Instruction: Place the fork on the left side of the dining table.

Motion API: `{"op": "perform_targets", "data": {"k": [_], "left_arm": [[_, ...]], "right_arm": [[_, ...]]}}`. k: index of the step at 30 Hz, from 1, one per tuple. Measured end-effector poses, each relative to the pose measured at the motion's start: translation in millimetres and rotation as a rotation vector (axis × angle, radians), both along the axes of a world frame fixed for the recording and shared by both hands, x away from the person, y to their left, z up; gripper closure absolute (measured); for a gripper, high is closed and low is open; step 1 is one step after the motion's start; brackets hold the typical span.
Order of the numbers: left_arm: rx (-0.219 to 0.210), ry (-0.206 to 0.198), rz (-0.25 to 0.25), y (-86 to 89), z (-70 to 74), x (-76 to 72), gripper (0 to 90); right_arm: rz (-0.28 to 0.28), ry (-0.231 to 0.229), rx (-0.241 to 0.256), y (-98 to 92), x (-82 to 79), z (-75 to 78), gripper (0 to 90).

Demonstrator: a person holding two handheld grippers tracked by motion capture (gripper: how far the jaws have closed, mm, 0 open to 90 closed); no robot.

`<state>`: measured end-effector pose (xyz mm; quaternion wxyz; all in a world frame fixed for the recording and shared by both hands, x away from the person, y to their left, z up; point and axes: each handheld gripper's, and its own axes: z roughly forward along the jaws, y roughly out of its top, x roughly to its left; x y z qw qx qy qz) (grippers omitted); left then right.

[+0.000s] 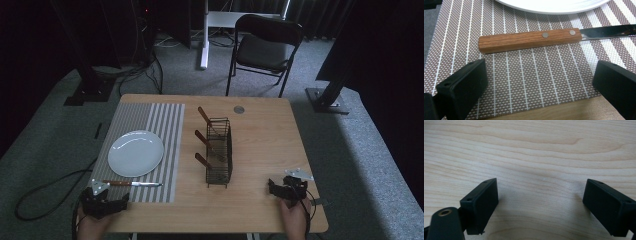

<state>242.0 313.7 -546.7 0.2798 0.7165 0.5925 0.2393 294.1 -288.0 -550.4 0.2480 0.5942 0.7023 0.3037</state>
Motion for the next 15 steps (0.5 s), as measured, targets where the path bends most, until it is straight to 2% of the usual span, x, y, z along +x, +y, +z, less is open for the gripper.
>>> {"op": "perform_targets", "data": {"k": [15], "left_arm": [[0.001,0.007,-0.007,0.7,0.6,0.4,0.0]], "right_arm": [[0.0,0.0,0.0,0.0,0.0,0.0,12.6]]}}
